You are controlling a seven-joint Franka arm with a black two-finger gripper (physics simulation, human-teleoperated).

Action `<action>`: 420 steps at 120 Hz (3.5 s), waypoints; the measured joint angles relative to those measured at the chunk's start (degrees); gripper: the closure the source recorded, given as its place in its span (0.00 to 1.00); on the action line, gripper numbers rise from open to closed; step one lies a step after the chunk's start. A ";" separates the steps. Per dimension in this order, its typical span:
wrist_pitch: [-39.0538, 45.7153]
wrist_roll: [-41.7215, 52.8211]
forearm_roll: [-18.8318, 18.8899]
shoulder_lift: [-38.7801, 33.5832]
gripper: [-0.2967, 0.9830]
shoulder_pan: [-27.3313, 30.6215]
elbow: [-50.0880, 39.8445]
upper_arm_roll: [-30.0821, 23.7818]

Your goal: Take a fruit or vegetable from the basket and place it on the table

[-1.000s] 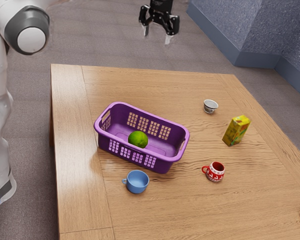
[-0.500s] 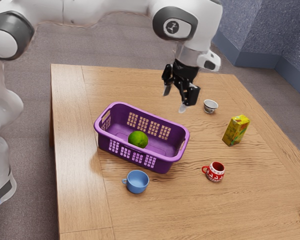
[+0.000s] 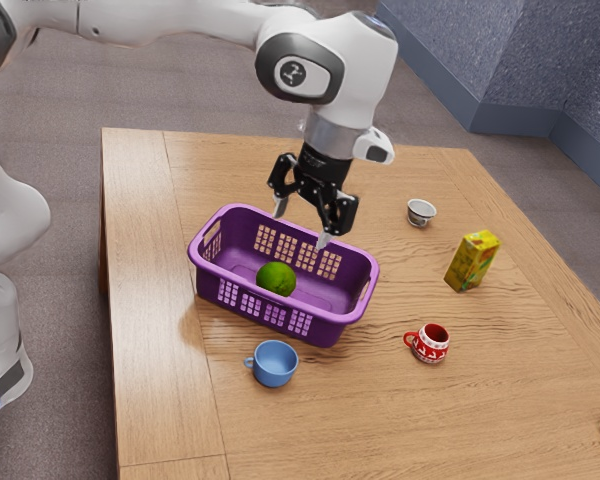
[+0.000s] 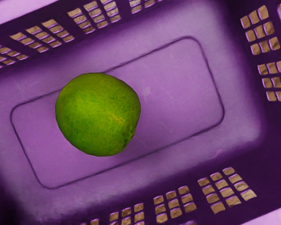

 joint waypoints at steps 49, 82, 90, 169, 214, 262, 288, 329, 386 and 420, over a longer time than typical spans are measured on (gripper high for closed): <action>6.20 -14.63 -0.19 -1.64 0.24 -0.36 -11.15 3.21; 9.29 -19.83 -0.70 -2.07 0.24 -0.42 -14.21 4.54; 9.71 -20.69 -0.85 -2.00 0.24 -0.38 -14.45 4.57; 12.14 -22.17 -0.35 0.05 0.24 -0.32 -15.72 7.81; 16.80 -19.80 -0.06 2.13 0.24 -0.07 -15.79 8.04; 20.44 -18.22 -0.90 2.80 0.24 0.01 -18.20 8.06; 21.84 -17.55 -1.23 3.07 0.25 -0.03 -18.49 8.04; 23.78 -16.37 -4.11 4.67 0.32 0.30 -19.50 8.09; 20.33 -16.28 -4.61 4.04 0.43 0.01 -13.05 7.97; 8.11 -15.48 1.52 2.93 0.42 0.19 -0.62 15.89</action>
